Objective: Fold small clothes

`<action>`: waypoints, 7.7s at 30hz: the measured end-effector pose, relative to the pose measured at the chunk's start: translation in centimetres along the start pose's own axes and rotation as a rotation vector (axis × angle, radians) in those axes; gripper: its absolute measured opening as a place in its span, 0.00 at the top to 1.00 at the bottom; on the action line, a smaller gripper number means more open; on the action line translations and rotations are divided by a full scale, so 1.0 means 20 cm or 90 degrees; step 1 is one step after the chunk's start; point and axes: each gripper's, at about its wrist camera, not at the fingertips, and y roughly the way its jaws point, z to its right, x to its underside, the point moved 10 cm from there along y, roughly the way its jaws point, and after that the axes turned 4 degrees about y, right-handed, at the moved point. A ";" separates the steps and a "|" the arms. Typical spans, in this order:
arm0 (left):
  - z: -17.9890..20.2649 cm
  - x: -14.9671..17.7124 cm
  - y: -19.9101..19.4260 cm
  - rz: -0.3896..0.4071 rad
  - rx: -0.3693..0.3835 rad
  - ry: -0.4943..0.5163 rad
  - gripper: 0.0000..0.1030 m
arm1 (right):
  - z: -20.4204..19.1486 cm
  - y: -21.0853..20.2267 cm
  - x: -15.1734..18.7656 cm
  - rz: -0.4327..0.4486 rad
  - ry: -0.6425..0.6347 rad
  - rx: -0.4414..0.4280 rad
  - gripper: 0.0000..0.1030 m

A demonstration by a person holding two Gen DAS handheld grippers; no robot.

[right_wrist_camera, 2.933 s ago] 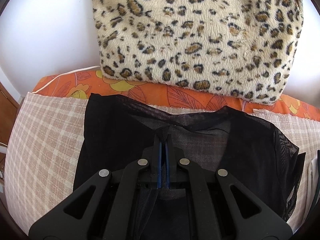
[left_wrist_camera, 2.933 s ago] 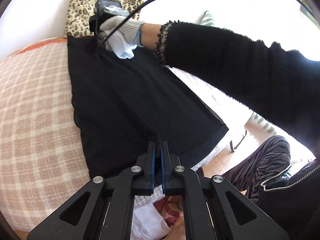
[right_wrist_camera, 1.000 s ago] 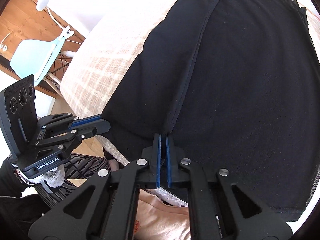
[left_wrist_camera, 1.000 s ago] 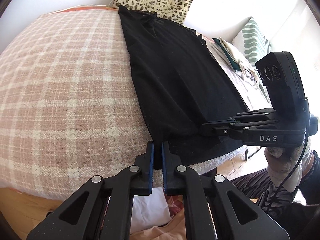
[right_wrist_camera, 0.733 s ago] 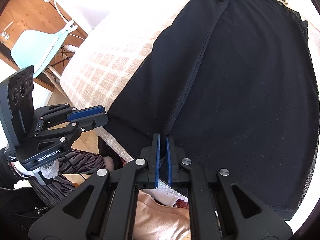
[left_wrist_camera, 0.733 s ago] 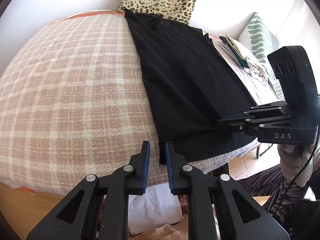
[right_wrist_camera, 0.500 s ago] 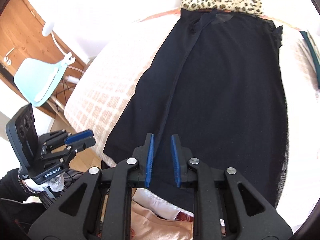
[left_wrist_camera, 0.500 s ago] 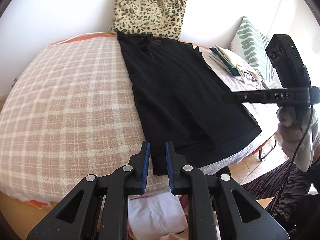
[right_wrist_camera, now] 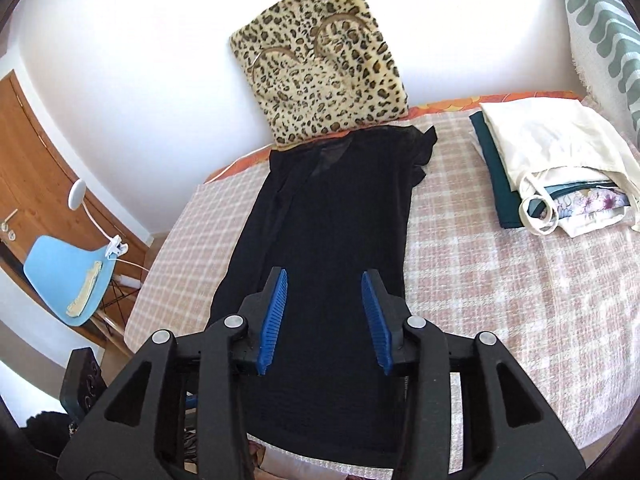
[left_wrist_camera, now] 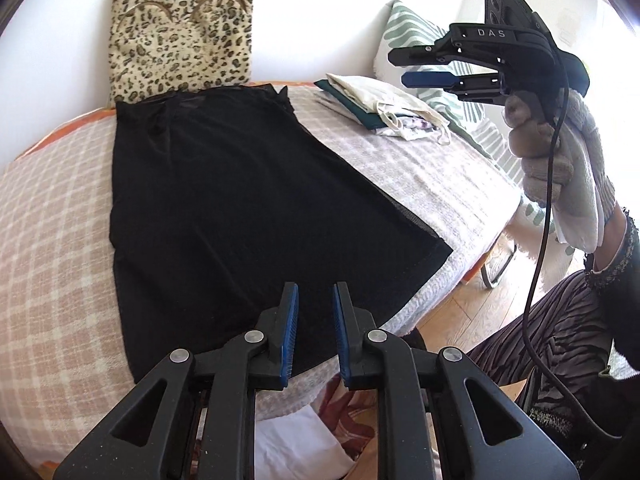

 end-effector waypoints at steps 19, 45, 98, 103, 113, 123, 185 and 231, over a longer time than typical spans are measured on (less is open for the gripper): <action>0.56 -0.18 0.45 -0.044 0.108 0.132 0.61 | 0.40 0.26 -0.62 -0.014 0.048 0.004 0.52; 0.63 -0.14 0.66 -0.069 0.070 0.217 0.43 | 0.71 1.24 -0.98 -0.128 0.058 0.097 0.52; 0.04 -0.07 0.27 0.018 0.087 -0.112 0.96 | -0.26 1.78 -0.93 -0.183 -0.185 0.222 0.97; 0.01 -0.05 0.24 0.028 0.077 -0.121 0.96 | -0.37 1.87 -0.89 -0.190 -0.206 0.223 0.97; -0.08 0.03 0.24 0.001 0.056 -0.187 0.95 | -0.49 1.97 -0.77 -0.221 -0.226 0.163 0.96; -0.11 0.07 0.09 0.027 0.021 -0.192 0.85 | -0.64 1.45 -0.92 -0.111 -0.185 0.045 0.46; -0.18 0.07 -0.15 0.015 0.033 -0.116 0.68 | -0.27 0.50 0.65 -0.207 -0.300 0.120 0.74; -0.47 0.39 -0.14 -0.047 0.093 -0.314 0.68 | -0.05 0.40 0.90 -0.267 -0.084 -0.012 0.53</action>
